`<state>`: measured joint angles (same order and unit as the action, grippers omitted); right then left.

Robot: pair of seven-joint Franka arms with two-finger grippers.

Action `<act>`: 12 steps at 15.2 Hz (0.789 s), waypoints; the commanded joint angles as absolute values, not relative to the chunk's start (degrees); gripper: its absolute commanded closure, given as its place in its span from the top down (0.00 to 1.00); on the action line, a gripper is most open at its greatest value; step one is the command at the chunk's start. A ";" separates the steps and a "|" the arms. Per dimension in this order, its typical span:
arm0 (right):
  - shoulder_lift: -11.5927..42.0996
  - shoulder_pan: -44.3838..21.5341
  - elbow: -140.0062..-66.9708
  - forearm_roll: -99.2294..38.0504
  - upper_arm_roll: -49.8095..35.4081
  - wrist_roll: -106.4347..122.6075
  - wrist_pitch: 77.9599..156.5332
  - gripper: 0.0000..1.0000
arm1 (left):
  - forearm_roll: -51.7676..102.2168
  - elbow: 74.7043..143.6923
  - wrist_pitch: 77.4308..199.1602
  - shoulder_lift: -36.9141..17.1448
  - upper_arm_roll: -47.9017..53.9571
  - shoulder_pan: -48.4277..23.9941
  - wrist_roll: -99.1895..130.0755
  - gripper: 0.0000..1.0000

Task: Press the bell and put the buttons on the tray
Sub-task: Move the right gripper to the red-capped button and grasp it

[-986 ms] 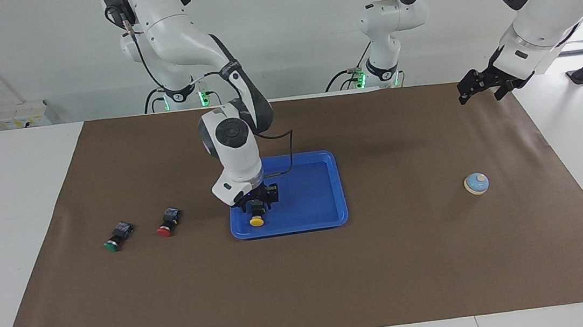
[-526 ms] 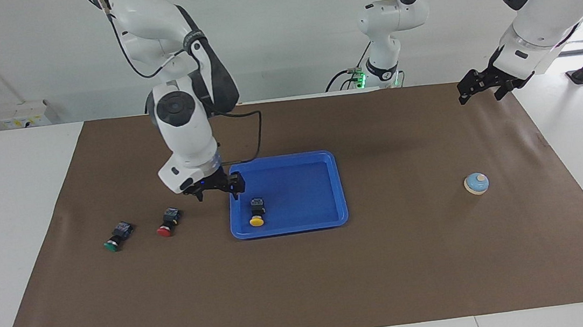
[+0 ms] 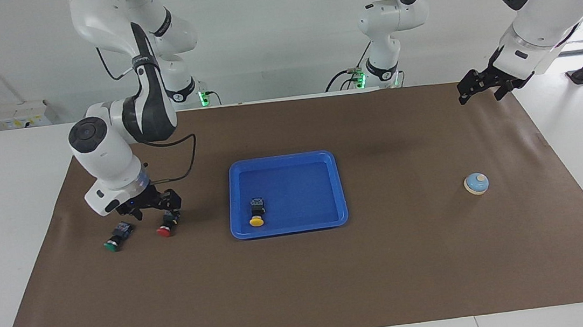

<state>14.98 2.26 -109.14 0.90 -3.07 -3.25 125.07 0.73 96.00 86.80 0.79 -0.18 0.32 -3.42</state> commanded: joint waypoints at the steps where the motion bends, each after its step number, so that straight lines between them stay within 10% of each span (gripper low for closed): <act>1: 10.38 3.25 -120.03 0.44 -3.78 -2.20 134.35 1.00 | 0.62 95.27 85.69 0.97 -0.44 0.18 -3.34 1.00; 10: 10.72 3.08 -129.45 0.26 -3.96 -2.46 149.84 1.00 | 0.62 95.27 85.69 0.97 -0.44 0.18 -3.34 1.00; 12: 11.25 3.08 -129.73 0.26 -3.96 -2.37 150.73 0.84 | 0.62 95.27 85.69 0.97 -0.44 0.18 -3.34 1.00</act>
<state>11.85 2.60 -127.91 0.90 -3.46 -3.16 148.77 0.73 96.00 86.80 0.79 -0.18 0.32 -3.42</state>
